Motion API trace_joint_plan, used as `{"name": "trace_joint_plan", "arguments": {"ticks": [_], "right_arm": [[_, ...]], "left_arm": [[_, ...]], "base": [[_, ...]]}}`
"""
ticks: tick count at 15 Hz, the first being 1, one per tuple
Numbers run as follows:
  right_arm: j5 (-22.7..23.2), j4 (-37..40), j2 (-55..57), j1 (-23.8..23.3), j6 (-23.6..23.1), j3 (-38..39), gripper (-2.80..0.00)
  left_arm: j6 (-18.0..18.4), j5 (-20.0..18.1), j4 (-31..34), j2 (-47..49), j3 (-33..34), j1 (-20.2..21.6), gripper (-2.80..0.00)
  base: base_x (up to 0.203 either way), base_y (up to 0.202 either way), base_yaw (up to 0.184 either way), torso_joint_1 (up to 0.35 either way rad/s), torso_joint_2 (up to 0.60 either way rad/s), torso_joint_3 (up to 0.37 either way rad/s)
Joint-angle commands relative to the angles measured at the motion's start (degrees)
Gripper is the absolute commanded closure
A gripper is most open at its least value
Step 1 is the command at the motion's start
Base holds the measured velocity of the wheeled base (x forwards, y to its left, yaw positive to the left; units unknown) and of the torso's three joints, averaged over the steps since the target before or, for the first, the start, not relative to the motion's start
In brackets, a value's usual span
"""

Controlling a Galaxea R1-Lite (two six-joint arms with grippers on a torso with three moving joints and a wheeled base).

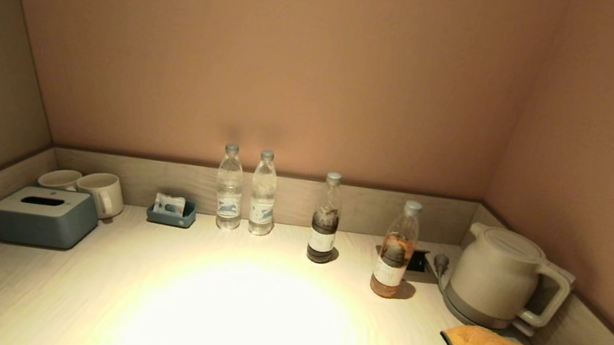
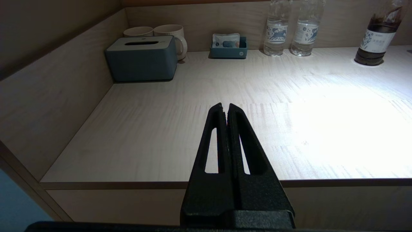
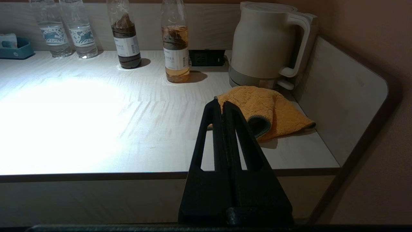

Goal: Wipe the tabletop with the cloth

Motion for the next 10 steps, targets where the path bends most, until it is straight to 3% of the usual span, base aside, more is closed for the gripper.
{"name": "trace_joint_plan", "arguments": {"ticks": [1, 10], "right_arm": [[0.0, 0.0, 0.0, 0.0, 0.0, 0.0, 0.0], [-0.1, 0.0, 0.0, 0.0, 0.2, 0.0, 0.0]], "left_arm": [[0.0, 0.0, 0.0, 0.0, 0.0, 0.0, 0.0], [0.0, 0.0, 0.0, 0.0, 0.0, 0.0, 0.0]], "base": [[0.0, 0.0, 0.0, 0.0, 0.0, 0.0], [0.0, 0.0, 0.0, 0.0, 0.0, 0.0]]}}
